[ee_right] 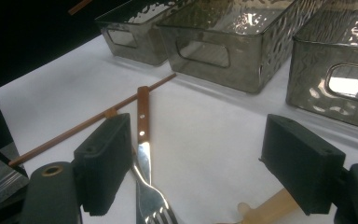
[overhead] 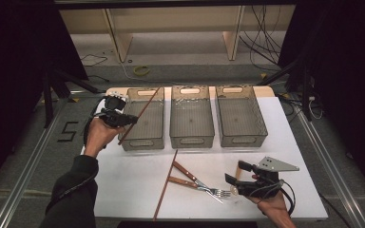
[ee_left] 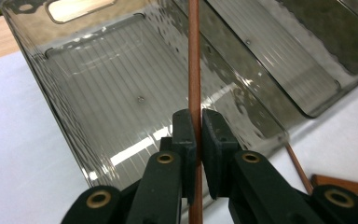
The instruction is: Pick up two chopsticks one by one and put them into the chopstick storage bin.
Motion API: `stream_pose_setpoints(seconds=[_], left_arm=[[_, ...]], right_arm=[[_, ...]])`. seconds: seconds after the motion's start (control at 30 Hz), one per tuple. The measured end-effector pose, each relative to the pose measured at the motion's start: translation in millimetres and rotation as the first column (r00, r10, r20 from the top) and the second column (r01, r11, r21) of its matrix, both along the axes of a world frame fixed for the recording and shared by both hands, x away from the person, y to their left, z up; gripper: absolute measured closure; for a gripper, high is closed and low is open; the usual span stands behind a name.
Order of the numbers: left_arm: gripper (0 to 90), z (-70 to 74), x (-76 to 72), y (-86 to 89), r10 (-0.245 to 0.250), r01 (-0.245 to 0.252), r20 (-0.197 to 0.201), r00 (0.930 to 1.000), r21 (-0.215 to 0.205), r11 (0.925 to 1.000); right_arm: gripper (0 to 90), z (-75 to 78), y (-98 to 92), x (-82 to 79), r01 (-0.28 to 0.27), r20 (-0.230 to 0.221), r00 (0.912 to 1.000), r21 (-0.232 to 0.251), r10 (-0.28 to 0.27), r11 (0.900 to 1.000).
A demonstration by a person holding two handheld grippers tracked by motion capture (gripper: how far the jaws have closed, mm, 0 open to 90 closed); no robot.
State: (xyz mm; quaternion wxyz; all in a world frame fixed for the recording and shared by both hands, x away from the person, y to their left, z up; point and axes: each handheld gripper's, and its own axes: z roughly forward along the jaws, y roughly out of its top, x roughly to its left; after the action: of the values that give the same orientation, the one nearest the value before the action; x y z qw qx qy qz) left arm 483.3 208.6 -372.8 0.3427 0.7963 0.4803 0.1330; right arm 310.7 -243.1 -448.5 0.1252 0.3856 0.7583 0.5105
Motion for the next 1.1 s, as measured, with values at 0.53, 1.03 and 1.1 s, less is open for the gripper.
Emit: stream_pose_setpoints(seconds=[0.53, 1.03, 1.1], left_arm=[[83.8, -9.7, 29.3, -0.5, 0.029, -0.029, 0.007, 0.9996, -0.008, 0.9996], [83.7, -26.5, 39.2, 5.2, 0.076, -0.076, -0.008, 0.9971, -0.021, 0.9969], [83.7, -28.9, 39.8, 4.4, 0.084, -0.084, -0.007, 0.9964, -0.023, 0.9962]], right_arm=[[25.3, -0.5, -0.9, 0.8, -0.005, -0.001, 1.0000, 0.004, 0.005, 1.000], [25.3, -0.6, -0.7, 0.8, -0.009, -0.002, 1.0000, 0.006, 0.009, 1.000], [25.3, -0.5, -0.9, 0.8, -0.008, -0.002, 1.0000, 0.007, 0.008, 1.000]])
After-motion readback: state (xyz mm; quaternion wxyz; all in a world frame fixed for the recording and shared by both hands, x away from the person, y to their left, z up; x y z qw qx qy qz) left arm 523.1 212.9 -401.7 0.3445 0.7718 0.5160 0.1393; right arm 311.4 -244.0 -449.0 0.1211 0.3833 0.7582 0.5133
